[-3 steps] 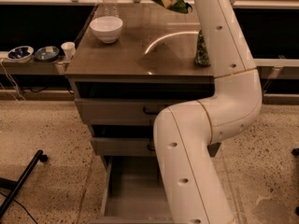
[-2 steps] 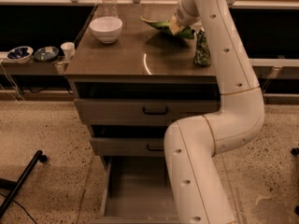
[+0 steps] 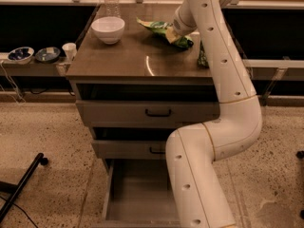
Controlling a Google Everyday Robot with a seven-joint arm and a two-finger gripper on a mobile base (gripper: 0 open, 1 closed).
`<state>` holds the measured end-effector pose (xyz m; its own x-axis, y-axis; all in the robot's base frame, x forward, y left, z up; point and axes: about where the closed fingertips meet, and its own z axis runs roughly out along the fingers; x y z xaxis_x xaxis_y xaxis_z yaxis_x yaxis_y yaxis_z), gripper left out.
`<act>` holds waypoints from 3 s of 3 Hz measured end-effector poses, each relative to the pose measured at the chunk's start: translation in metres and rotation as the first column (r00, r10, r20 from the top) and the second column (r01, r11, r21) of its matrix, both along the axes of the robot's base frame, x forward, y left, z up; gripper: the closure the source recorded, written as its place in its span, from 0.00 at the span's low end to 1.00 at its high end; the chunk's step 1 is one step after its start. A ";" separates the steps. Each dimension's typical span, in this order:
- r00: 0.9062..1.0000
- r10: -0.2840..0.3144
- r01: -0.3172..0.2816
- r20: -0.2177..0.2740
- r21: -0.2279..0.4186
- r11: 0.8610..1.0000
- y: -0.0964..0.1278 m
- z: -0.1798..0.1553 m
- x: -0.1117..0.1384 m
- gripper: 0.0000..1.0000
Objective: Place green rice chip bag into bottom drawer
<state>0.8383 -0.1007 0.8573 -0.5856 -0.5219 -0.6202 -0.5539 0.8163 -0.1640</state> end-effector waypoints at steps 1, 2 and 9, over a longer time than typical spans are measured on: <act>0.998 -0.019 0.018 0.062 0.018 1.000 -0.005 0.011 0.002 1.00; 0.977 -0.099 0.090 0.191 0.059 0.994 -0.020 0.017 0.003 1.00; 0.858 0.315 -0.296 0.405 -0.110 0.949 -0.021 0.045 -0.156 1.00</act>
Offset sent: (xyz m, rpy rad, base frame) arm -0.0367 -0.0326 0.0945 0.1192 -0.5119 -0.1652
